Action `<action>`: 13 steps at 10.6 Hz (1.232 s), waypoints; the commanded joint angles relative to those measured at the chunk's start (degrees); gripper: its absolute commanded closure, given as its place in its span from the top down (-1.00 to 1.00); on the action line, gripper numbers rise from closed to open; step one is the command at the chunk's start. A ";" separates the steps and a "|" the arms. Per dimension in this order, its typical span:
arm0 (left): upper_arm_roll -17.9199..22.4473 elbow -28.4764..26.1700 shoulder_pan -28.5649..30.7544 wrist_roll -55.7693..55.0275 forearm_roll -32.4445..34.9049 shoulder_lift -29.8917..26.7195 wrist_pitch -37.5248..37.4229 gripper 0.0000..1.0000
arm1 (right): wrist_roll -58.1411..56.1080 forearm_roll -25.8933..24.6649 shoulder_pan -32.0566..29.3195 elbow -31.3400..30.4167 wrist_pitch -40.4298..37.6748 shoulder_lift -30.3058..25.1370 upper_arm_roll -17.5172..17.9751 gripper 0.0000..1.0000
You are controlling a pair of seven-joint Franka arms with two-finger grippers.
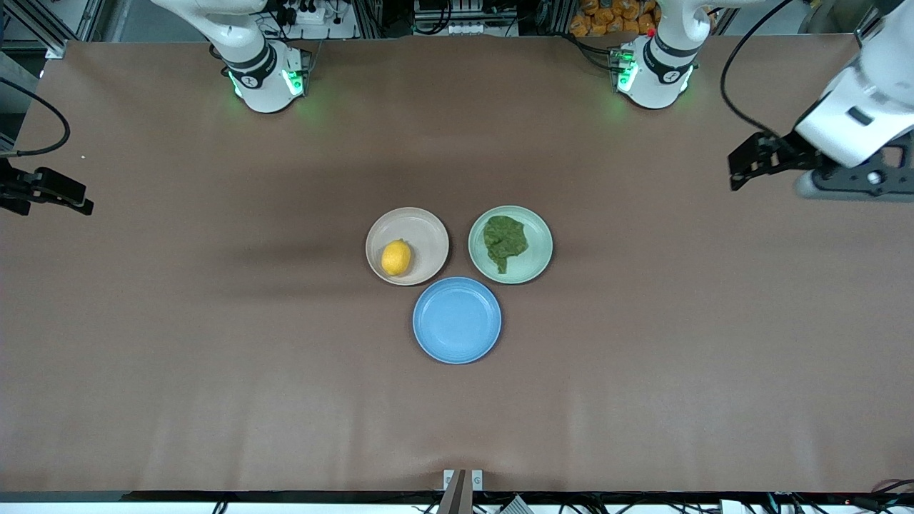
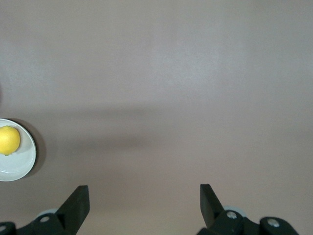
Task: Pick lemon and lettuce from plates
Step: 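Move the right gripper toward the lemon while the left gripper approaches the lettuce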
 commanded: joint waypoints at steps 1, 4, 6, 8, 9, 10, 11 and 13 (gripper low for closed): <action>0.21 0.69 -3.23 0.43 -1.42 3.28 3.11 1.00 | 0.09 0.47 0.42 1.00 -0.83 0.30 -0.38 1.00; 0.21 0.60 -5.52 0.34 -3.26 6.88 7.23 1.00 | 1.74 1.25 0.85 0.91 -0.92 0.30 -0.21 1.00; 0.29 0.60 -9.02 0.17 -2.84 10.04 10.22 1.00 | 7.53 2.32 3.57 0.74 -0.92 0.39 -0.29 1.00; 0.21 0.68 -10.98 -0.01 -3.44 13.46 13.04 1.00 | 11.76 2.32 6.91 0.74 -0.74 1.35 -0.29 1.00; 0.21 0.60 -12.28 0.08 -3.36 14.87 15.40 1.00 | 12.91 2.40 8.40 0.74 -0.74 1.97 -0.21 1.00; 0.21 0.60 -13.86 0.08 -3.36 16.45 16.12 1.00 | 13.88 2.84 9.81 0.65 -0.48 2.67 -0.21 1.00; 0.21 0.60 -14.92 -0.01 -3.45 17.78 16.73 1.00 | 14.06 3.63 11.22 0.83 -0.13 3.64 -0.29 1.00; 0.21 -0.01 -17.30 -0.10 -3.53 19.80 18.84 1.00 | 16.34 4.85 13.24 0.83 -0.04 5.13 -0.21 1.00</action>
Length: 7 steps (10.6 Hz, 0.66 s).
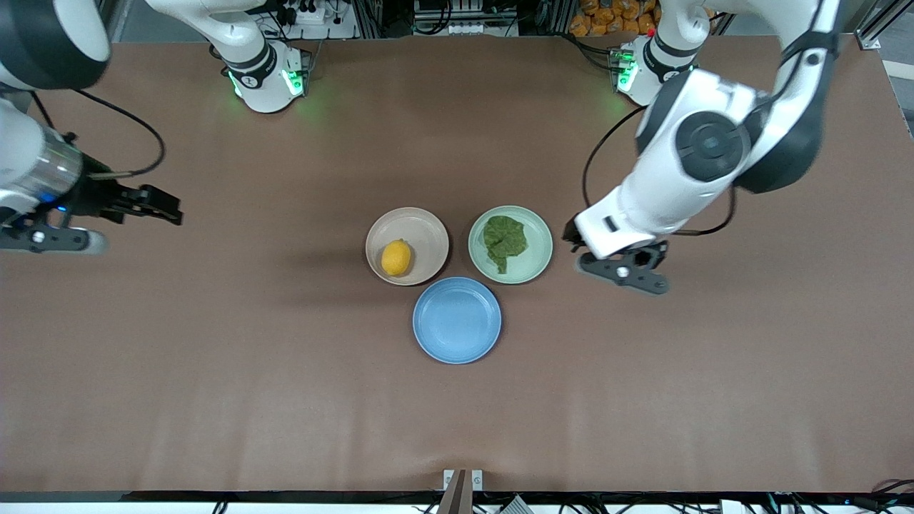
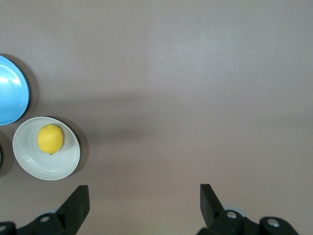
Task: Pick lemon and lettuce from plates
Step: 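Lower the right gripper onto the lemon while the left gripper descends onto lettuce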
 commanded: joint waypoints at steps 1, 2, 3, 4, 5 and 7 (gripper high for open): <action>0.44 0.09 -3.35 0.05 -1.60 3.70 2.23 1.00 | 3.58 3.61 2.67 0.81 -0.12 2.49 -0.45 1.00; 0.26 0.00 -4.49 0.05 -1.51 5.54 3.19 1.00 | 3.76 3.71 3.63 0.81 -0.12 3.36 -0.45 1.00; 0.26 -0.17 -6.07 -0.04 -1.25 6.52 3.80 1.00 | 5.25 3.71 4.95 0.81 -0.03 4.07 -0.45 1.00; 0.26 -0.09 -6.43 -0.30 -1.33 8.27 4.33 1.00 | 9.00 3.63 6.70 0.81 0.58 4.86 -0.45 1.00; 0.17 -0.09 -6.96 -2.21 -1.85 9.76 4.69 1.00 | 12.43 3.71 7.94 0.81 2.07 5.74 -0.45 1.00; 0.26 -0.17 -10.20 -9.76 -1.60 12.23 5.30 1.00 | 18.24 3.98 10.92 0.81 5.23 8.19 -0.45 1.00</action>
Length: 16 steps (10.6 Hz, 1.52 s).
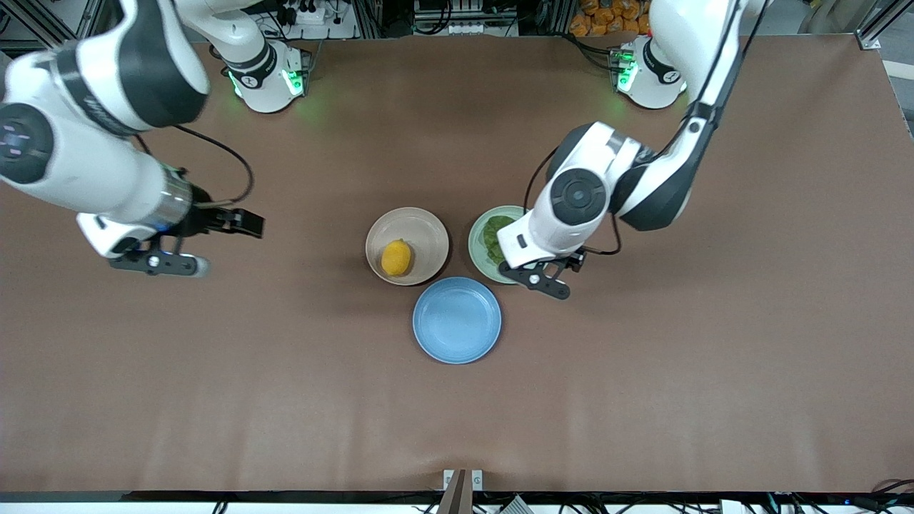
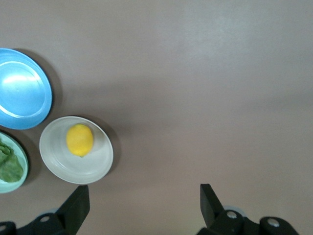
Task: Pick lemon and lettuce from plates
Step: 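Lower the right gripper onto the lemon while the left gripper descends onto lettuce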
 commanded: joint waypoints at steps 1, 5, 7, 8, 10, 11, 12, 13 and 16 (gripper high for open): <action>0.48 -0.11 -3.40 -9.21 -1.41 3.28 1.15 1.00 | 8.54 0.89 3.98 0.82 4.05 3.89 -0.36 1.00; 0.48 -2.66 -6.13 -20.12 -1.23 4.79 2.38 1.00 | 17.69 3.00 7.50 0.73 8.71 7.50 -0.36 1.00; 0.48 -5.55 -7.10 -23.64 -1.32 4.96 5.97 1.00 | 21.21 3.00 8.99 0.30 10.47 8.38 -0.45 1.00; 0.48 -7.66 -7.36 -25.31 -1.32 5.05 9.21 1.00 | 22.44 3.00 9.61 0.12 11.61 9.00 -0.36 1.00; 0.48 -11.18 -7.45 -27.78 -1.49 5.31 14.40 1.00 | 25.69 3.00 11.10 -0.06 14.25 10.40 -0.45 1.00; 0.48 -12.59 -8.32 -28.83 -1.49 5.31 16.43 1.00 | 26.58 3.00 11.98 -1.63 17.04 10.76 -0.45 1.00; 0.48 -13.91 -8.42 -28.93 -1.49 5.31 17.93 1.00 | 27.37 2.92 13.12 -4.34 20.90 10.76 -0.45 1.00; 0.48 -14.88 -8.42 -29.11 -1.49 5.40 19.33 1.00 | 28.51 2.83 13.91 -6.45 24.24 10.68 -0.45 1.00; 0.48 -15.06 -8.59 -30.69 -1.23 6.63 20.23 1.00 | 29.74 2.48 15.85 -8.40 27.60 12.07 -0.54 1.00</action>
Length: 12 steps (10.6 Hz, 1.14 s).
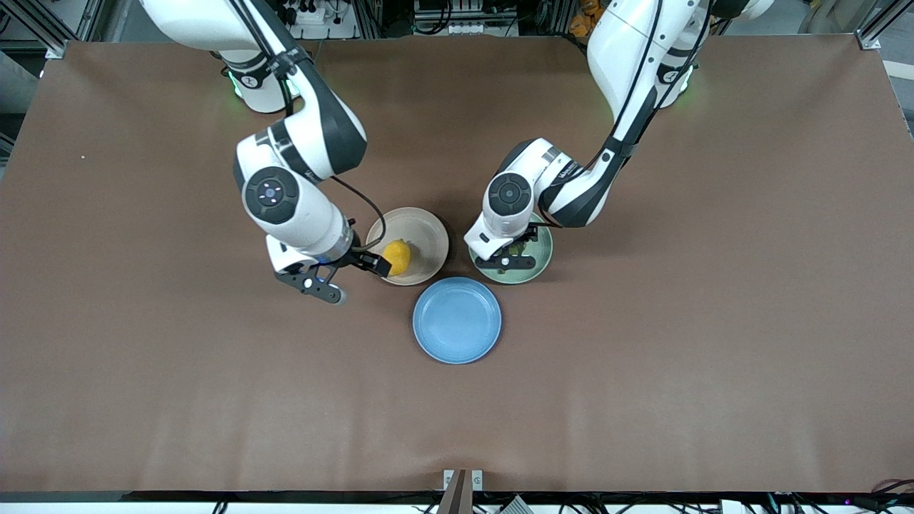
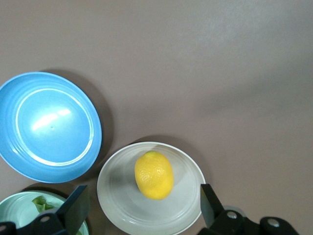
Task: Pick lemon and lettuce from plates
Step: 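Lower the right gripper onto the lemon while the left gripper descends onto lettuce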
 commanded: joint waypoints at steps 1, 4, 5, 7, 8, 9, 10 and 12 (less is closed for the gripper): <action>0.58 -0.87 -0.64 -1.22 -1.01 0.58 1.92 0.95 | 3.62 0.01 2.28 -1.87 3.51 1.50 -0.52 1.00; 0.67 -0.79 -1.00 -1.39 -0.84 1.20 2.63 0.46 | 5.92 -0.87 4.40 -2.05 6.86 4.32 -0.60 1.00; 0.67 -0.70 -0.91 -1.39 -0.84 1.20 2.63 0.14 | 6.18 -1.22 4.49 -2.05 7.30 4.67 -0.60 1.00; 0.67 -0.61 -0.65 -1.48 -0.84 1.03 2.54 -0.51 | 6.36 -1.31 5.01 -5.80 11.84 4.42 -0.60 1.00; 0.67 -0.61 -0.47 -1.57 -0.84 0.85 2.54 -0.87 | 6.54 -1.31 5.80 -7.48 14.13 4.33 -0.60 1.00; 0.67 -0.52 -0.64 -1.57 -0.84 0.68 2.54 -1.00 | 7.50 -1.40 6.24 -8.28 15.20 4.41 -0.69 1.00; 0.67 -0.43 -0.82 -2.18 -0.84 0.68 2.54 -1.00 | 7.59 -2.18 6.25 -8.81 15.56 4.41 -0.69 1.00; 0.67 -0.26 -0.82 -3.76 -0.84 -0.37 2.19 -1.00 | 7.86 -2.45 7.12 -10.12 17.31 4.59 -0.69 1.00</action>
